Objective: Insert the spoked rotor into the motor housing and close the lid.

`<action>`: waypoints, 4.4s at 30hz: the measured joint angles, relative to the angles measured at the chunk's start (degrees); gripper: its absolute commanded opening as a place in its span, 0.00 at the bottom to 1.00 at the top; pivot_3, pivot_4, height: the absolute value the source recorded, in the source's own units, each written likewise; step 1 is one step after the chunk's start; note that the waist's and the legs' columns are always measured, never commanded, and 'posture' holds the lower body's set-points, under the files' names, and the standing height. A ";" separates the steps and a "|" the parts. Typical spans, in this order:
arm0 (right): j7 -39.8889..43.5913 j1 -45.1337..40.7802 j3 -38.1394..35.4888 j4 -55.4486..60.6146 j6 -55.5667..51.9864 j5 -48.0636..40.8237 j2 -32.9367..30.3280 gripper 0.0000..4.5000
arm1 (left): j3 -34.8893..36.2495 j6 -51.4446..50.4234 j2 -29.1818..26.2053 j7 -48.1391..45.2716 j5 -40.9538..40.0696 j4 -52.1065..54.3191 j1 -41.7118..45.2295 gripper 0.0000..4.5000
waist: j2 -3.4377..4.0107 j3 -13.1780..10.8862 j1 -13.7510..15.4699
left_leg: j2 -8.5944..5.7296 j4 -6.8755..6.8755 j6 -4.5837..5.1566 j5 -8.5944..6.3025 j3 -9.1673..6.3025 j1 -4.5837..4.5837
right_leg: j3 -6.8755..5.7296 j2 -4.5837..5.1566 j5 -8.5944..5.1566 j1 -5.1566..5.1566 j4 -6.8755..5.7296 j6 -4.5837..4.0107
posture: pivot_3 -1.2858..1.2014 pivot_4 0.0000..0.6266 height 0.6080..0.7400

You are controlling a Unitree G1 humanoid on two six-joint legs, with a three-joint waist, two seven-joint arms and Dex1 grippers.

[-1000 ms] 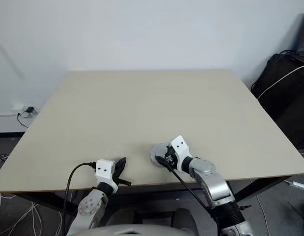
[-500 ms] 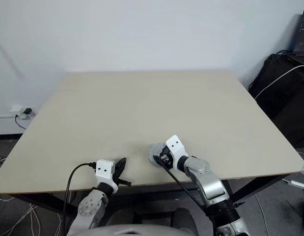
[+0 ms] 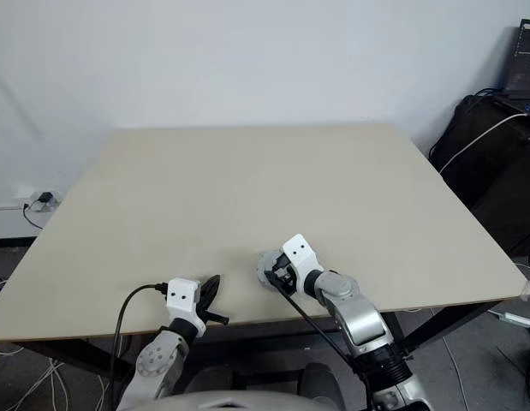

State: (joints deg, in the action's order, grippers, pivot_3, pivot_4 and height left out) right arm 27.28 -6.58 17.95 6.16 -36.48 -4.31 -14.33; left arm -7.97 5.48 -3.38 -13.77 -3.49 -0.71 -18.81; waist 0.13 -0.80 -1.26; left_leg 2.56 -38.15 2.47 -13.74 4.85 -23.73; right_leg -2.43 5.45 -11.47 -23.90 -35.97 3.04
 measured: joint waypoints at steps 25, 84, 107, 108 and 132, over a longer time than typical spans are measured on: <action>-1.68 -1.73 1.93 1.68 -5.16 1.57 0.62 0.71 | -0.44 0.00 0.00 0.00 0.00 0.00 -0.09 0.00 | 0.03 -0.02 -0.26 | 0.13 0.17 -0.16 -0.09 0.01 0.11 | -0.42 0.20 0.00 -0.02 0.07 0.00 | 0.52 0.00 1.00; -0.95 -0.92 1.81 3.30 -2.84 0.40 -2.06 0.71 | -0.39 0.03 0.44 -0.06 -0.02 -1.06 0.17 0.00 | 0.15 -0.58 0.54 | 0.14 0.35 -0.36 -0.24 -0.22 -0.08 | -2.11 1.12 -0.01 -0.03 0.44 0.00 | 0.52 0.00 1.00; 0.25 -0.75 1.34 3.24 -1.52 -0.72 -4.07 0.71 | -0.39 0.07 0.28 -0.32 -0.03 -1.34 0.72 0.00 | 0.14 -0.82 0.78 | 0.14 0.40 -0.32 -0.27 -0.42 -0.21 | -2.46 1.16 -0.01 0.15 0.87 0.01 | 0.52 0.00 1.00; 0.36 -0.74 1.34 3.27 -1.49 -0.82 -4.24 0.71 | -0.39 0.07 0.25 -0.33 -0.03 -1.34 0.72 0.00 | 0.14 -0.82 0.78 | 0.13 0.40 -0.30 -0.29 -0.42 -0.22 | -2.46 1.17 0.00 0.16 0.89 0.01 | 0.52 0.00 1.00; 2.39 -0.34 1.28 3.70 -0.37 -0.84 -7.49 0.71 | -0.43 -2.63 0.52 0.29 0.03 -0.94 2.32 0.00 | 0.17 -0.77 2.44 | 0.10 0.28 -0.25 -0.41 -0.43 -0.27 | -2.56 1.15 0.00 0.25 1.00 0.03 | 0.52 0.00 1.00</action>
State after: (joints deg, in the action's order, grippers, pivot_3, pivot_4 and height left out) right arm 29.67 -6.92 19.22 9.86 -36.86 -5.15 -21.82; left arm -8.40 2.86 -2.86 -13.48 -3.46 -1.65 -16.49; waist 0.30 -1.58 1.19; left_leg 2.66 -37.87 2.22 -14.15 4.42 -24.00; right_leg -4.99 6.60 -11.46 -23.65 -34.97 3.06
